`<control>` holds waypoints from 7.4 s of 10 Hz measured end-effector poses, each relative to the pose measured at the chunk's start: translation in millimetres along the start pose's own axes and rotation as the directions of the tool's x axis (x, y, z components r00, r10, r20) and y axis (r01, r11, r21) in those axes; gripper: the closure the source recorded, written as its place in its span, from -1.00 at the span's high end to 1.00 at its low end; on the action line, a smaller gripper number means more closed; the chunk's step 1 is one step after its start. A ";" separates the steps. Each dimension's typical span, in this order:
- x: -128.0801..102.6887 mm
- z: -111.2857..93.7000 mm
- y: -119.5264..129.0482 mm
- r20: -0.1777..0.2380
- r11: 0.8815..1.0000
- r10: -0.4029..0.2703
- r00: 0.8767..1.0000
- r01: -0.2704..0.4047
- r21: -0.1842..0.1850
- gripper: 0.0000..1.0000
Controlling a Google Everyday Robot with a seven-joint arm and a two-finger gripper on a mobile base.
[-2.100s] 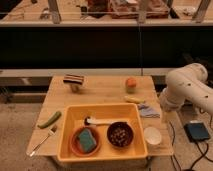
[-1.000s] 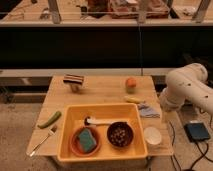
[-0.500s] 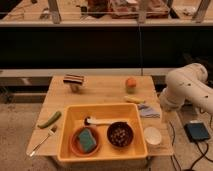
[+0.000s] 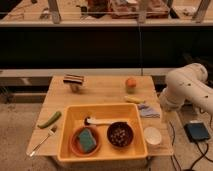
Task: Place grapes in table surface
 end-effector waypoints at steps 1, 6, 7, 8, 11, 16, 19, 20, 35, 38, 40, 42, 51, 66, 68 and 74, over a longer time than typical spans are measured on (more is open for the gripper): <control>0.0 0.0 0.0 0.000 1.000 0.000 1.000 0.000 0.000 0.30; -4.7 -2.3 -2.8 0.013 1.000 -0.025 1.000 0.025 0.014 0.30; -13.2 -6.0 -2.9 0.032 0.999 -0.051 0.998 0.051 0.021 0.30; -25.8 -9.0 -3.3 0.055 0.997 -0.079 0.995 0.077 0.025 0.30; -91.2 -22.5 2.4 0.123 0.980 -0.199 0.972 0.193 0.056 0.30; -215.6 -17.8 32.8 0.163 0.911 -0.411 0.897 0.401 0.095 0.30; -237.0 0.8 43.6 0.162 0.897 -0.442 0.883 0.436 0.073 0.30; -235.5 5.4 46.6 0.163 0.896 -0.443 0.882 0.438 0.065 0.30; -185.8 84.4 85.7 0.164 0.835 -0.537 0.827 0.549 -0.032 0.30; -190.7 94.4 84.5 0.160 0.820 -0.563 0.811 0.573 -0.019 0.30; -194.3 99.0 86.3 0.157 0.764 -0.637 0.754 0.645 0.006 0.30; -199.7 107.6 89.9 0.162 0.719 -0.687 0.708 0.695 0.009 0.30; -204.4 126.2 75.5 0.166 0.744 -0.652 0.740 0.667 -0.047 -0.93; -252.2 -76.1 -84.3 0.284 0.908 -0.404 0.869 0.344 0.241 -1.00; -278.1 -73.1 -152.0 0.288 0.917 -0.340 0.895 0.249 0.311 -1.00; -310.0 -16.0 -199.1 0.253 0.924 -0.279 0.926 0.187 0.334 -0.03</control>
